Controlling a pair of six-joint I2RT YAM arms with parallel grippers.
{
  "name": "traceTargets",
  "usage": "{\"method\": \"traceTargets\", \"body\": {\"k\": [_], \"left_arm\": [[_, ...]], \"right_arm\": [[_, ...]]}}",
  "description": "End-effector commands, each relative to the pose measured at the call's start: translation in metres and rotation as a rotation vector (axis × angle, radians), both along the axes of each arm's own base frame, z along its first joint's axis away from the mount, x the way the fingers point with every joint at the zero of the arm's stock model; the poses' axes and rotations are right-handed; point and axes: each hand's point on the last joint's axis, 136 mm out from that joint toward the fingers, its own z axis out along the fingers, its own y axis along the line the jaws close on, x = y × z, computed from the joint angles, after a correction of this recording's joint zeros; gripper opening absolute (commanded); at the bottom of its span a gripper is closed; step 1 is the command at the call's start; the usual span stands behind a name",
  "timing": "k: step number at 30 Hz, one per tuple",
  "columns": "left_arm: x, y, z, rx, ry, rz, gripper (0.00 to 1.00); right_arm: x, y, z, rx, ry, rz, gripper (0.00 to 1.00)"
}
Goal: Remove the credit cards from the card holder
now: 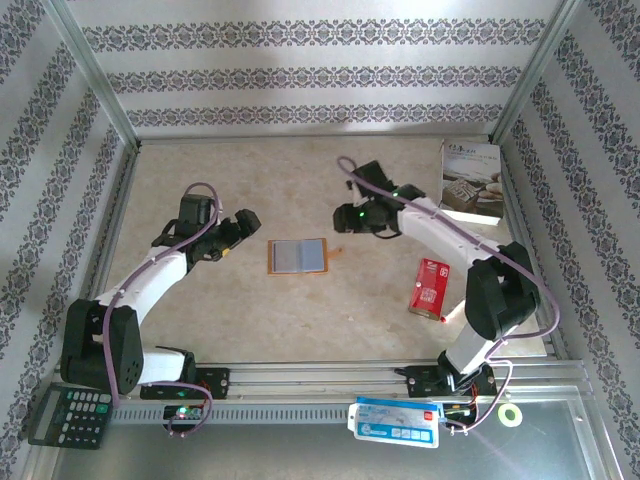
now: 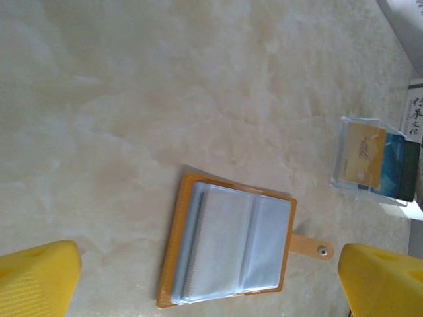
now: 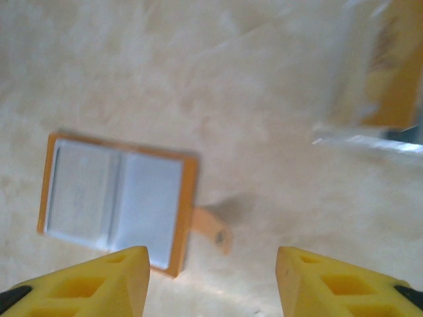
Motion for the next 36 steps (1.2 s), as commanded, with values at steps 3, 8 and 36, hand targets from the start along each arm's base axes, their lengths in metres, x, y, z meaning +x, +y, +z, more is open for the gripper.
{"method": "traceTargets", "body": {"k": [3,8,36], "left_arm": [[-0.001,0.017,0.001,-0.069,-0.027,0.082,1.00],[-0.008,0.033,-0.001,-0.082,-0.037,0.141,1.00],[-0.010,0.015,-0.003,-0.242,-0.076,0.069,1.00]], "right_arm": [[-0.020,0.051,-0.021,-0.028,0.020,0.027,0.57],[-0.027,0.087,-0.039,-0.077,0.022,0.050,0.63],[-0.030,0.117,-0.116,-0.224,0.098,0.039,0.64]]}}
